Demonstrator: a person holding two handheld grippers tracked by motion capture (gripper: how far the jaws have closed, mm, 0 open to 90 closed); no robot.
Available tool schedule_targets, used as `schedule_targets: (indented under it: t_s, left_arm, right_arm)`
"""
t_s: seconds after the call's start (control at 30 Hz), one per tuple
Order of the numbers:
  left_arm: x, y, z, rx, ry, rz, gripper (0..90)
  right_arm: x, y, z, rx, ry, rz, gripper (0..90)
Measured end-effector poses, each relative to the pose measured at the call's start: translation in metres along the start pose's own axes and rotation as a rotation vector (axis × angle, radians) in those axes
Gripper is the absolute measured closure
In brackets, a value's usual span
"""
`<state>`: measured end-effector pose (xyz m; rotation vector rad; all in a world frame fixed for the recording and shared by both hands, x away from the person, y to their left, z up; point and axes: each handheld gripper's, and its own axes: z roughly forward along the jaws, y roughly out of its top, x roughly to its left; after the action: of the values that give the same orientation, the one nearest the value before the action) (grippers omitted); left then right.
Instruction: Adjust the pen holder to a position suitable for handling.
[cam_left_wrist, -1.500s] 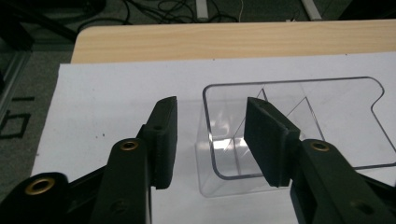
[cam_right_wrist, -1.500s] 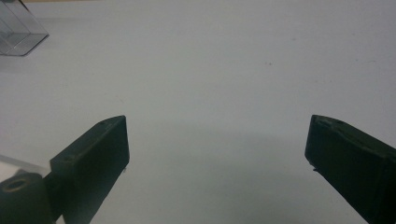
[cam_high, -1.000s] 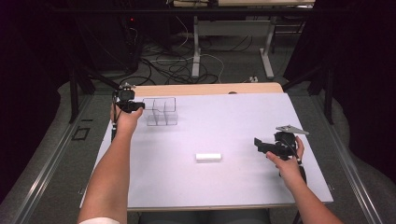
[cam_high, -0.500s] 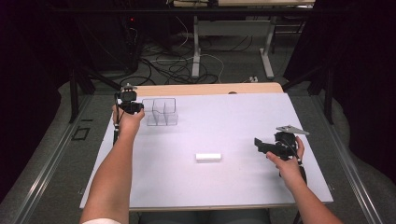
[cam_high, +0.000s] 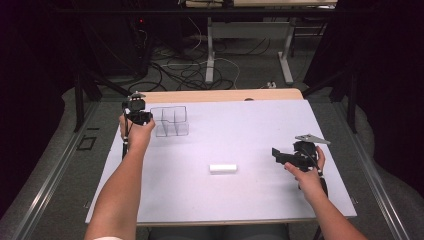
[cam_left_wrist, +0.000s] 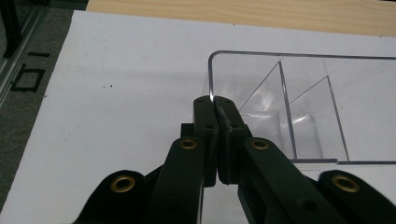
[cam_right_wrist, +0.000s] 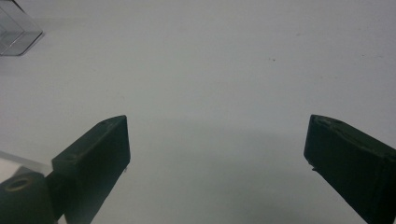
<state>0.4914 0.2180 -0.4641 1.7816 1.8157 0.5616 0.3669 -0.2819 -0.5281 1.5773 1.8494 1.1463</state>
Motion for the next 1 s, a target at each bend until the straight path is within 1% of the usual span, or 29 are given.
schedule_targets:
  t_s: [0.1,0.2,0.3,0.47,0.53,0.57,0.6,0.63,0.67,0.7,0.77,0.9,0.97,1.0]
  left_arm:
    - [0.002,-0.003,-0.005,0.01,-0.006,0.001,89.7]
    - [0.005,-0.01,-0.01,0.025,-0.023,0.005,89.7]
    - [0.005,-0.017,-0.018,0.041,-0.048,-0.005,89.6]
    - [0.008,-0.032,-0.035,0.072,-0.091,-0.01,89.7]
    - [0.008,-0.039,-0.042,0.073,-0.092,0.007,89.6]
    - [0.008,-0.043,-0.045,0.079,-0.092,0.011,89.6]
    - [0.009,-0.046,-0.048,0.082,-0.1,0.01,89.5]
    - [0.009,-0.05,-0.051,0.084,-0.099,0.022,89.4]
    - [0.008,-0.054,-0.054,0.08,-0.093,0.027,89.5]
    - [0.008,-0.057,-0.057,0.084,-0.099,0.027,89.5]
    - [0.009,-0.062,-0.064,0.097,-0.099,0.044,89.4]
    - [0.01,-0.072,-0.072,0.105,-0.115,0.02,89.2]
    - [0.01,-0.075,-0.074,0.109,-0.117,0.024,89.1]
    - [0.009,-0.076,-0.074,0.11,-0.121,0.012,88.9]
  right_arm:
    - [0.0,0.0,0.0,-0.001,0.0,0.004,6.5]
    - [-0.001,0.0,-0.001,-0.005,0.001,0.007,6.6]
    - [-0.001,0.0,-0.001,-0.005,0.001,0.009,6.6]
    - [0.0,0.0,-0.002,-0.006,0.004,0.006,6.6]
    - [0.001,0.0,-0.002,-0.005,0.004,0.011,6.6]
    - [0.001,0.0,-0.002,-0.005,0.004,0.011,6.6]
    - [0.001,0.0,-0.002,-0.006,0.004,0.011,6.6]
    - [0.001,0.001,-0.002,-0.01,0.003,0.006,6.6]
    - [0.001,0.001,-0.003,-0.009,0.003,0.011,6.6]
    - [0.001,0.0,-0.003,-0.01,0.003,0.01,6.6]
    - [0.002,0.0,-0.003,-0.005,0.003,0.01,6.6]
    - [0.002,0.0,-0.003,-0.005,0.002,0.005,6.6]
    - [0.002,0.0,-0.003,-0.008,0.002,0.001,6.6]
    - [0.002,0.0,-0.003,-0.006,0.001,0.007,6.6]
